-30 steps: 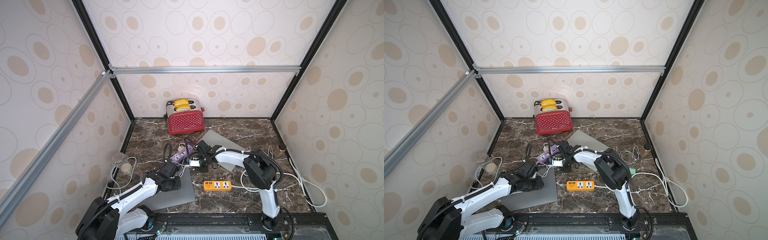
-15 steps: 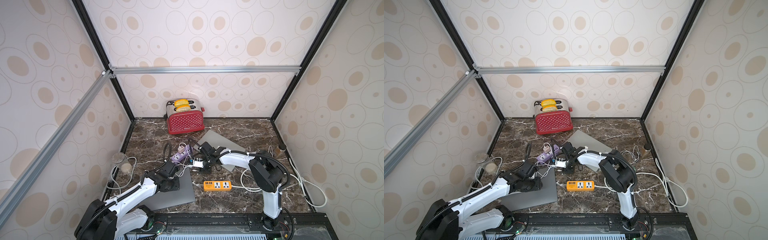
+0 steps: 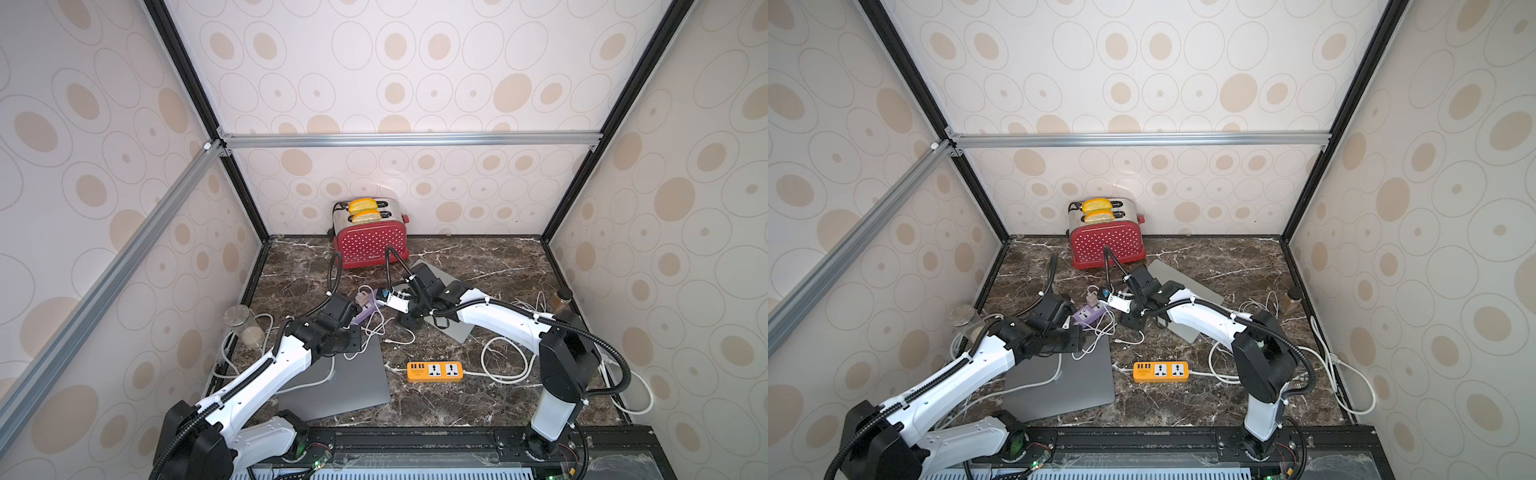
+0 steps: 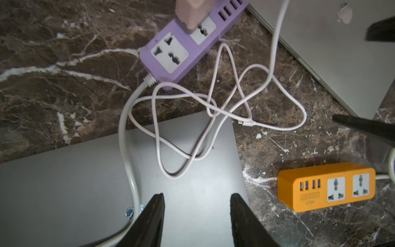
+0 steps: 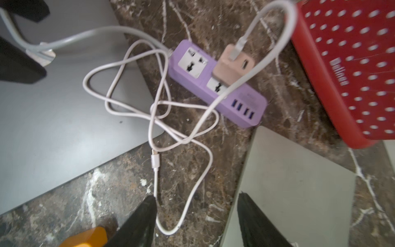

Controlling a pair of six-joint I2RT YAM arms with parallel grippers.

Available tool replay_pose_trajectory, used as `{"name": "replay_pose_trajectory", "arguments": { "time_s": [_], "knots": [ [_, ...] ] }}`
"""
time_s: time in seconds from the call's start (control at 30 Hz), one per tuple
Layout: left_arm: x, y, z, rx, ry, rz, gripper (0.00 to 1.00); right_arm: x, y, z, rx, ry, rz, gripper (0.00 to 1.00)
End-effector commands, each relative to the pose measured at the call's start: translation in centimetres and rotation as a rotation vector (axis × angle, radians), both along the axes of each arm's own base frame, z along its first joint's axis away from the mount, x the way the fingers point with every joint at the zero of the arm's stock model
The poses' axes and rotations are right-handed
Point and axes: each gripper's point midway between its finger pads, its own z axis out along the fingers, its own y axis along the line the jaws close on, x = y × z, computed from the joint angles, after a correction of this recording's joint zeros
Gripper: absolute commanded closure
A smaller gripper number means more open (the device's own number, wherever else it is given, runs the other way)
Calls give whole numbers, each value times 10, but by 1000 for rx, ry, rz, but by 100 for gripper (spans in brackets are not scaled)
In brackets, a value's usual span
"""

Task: Unplug the laptop charger
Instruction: Remove the charging cable from the laptop, then remove the plug from the socket.

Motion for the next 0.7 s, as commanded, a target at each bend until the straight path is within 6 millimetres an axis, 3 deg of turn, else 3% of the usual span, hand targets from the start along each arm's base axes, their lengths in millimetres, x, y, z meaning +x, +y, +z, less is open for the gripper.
{"name": "replay_pose_trajectory", "arguments": {
  "time_s": [0.0, 0.2, 0.47, 0.67],
  "knots": [
    [20, 15, 13, -6, -30, 30, 47, 16, 2, 35, 58, -33, -100, 35],
    [65, 36, 18, -138, -61, 144, 47, 36, 30, 62, 115, -36, -166, 34],
    [119, 35, 0, -341, -64, 218, 49, 57, 66, 67, 124, -25, -191, 33],
    [143, 22, -9, -431, -75, 222, 49, 68, 85, 50, 63, -5, -162, 31]
  ]
}}
